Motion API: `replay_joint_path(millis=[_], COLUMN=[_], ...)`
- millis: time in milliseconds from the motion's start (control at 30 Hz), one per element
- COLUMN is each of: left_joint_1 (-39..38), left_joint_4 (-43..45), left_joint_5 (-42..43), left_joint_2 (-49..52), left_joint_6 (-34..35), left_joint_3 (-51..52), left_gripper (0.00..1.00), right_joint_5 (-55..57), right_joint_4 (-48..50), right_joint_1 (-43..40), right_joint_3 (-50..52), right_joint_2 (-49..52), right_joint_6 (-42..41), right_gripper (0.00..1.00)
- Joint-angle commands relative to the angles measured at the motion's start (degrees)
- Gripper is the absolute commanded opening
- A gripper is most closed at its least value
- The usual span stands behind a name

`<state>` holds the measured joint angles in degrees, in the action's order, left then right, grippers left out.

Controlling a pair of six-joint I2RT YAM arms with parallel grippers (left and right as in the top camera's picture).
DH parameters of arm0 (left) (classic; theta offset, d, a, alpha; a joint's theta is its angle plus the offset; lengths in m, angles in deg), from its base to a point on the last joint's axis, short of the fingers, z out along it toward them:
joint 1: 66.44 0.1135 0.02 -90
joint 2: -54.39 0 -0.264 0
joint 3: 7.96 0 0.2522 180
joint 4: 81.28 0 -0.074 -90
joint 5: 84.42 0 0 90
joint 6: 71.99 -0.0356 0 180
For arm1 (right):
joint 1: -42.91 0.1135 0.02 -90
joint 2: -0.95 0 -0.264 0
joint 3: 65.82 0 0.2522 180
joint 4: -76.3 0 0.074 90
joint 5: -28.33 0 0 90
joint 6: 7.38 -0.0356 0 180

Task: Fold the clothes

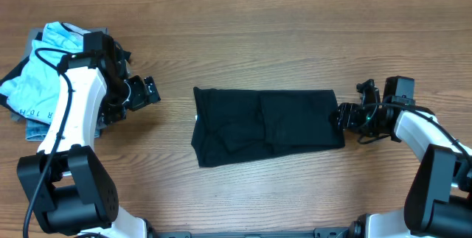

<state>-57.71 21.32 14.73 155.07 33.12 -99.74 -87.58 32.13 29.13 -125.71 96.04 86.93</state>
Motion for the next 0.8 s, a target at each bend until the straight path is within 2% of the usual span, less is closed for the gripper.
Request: replay_joint_path(millis=[0, 333, 400, 500, 567, 600, 633, 767], left_joint_1=[0.2, 0.2, 0.2, 0.2, 0.2, 0.2, 0.2, 0.2], left_joint_4=[-0.1, -0.1, -0.1, -0.1, -0.1, -0.1, -0.1, -0.1], left_joint_5=[-0.4, -0.3, -0.3, -0.3, -0.4, -0.3, -0.3, -0.4], left_joint_2=[0.3, 0.3, 0.3, 0.3, 0.3, 0.3, 0.3, 0.3], left_joint_6=[0.5, 0.5, 0.5, 0.5, 0.5, 0.5, 0.5, 0.5], left_joint_3=[0.3, 0.3, 0.3, 0.3, 0.3, 0.3, 0.3, 0.3], left_gripper=[1.0, 1.0, 1.0, 1.0, 1.0, 1.0, 1.0, 1.0], right_joint_5=[-1.7, -4.7, -4.8, -5.3, -5.3, -5.2, -5.0, -4.5], right_joint_4=[-0.6, -0.1, 0.0, 0.2, 0.3, 0.3, 0.4, 0.3], right_joint_1=[0.1, 0.3, 0.3, 0.3, 0.3, 0.3, 0.2, -0.3], right_joint_3=[1.2, 2.4, 2.4, 2.4, 2.4, 2.4, 2.3, 1.7], right_joint_2=[0.4, 0.4, 0.4, 0.4, 0.4, 0.4, 0.4, 0.4], right_joint_6=[0.7, 0.7, 0.7, 0.7, 0.7, 0.7, 0.7, 0.6], right_gripper=[0.52, 0.46, 0.43, 0.34, 0.22, 0.11, 0.04, 0.04])
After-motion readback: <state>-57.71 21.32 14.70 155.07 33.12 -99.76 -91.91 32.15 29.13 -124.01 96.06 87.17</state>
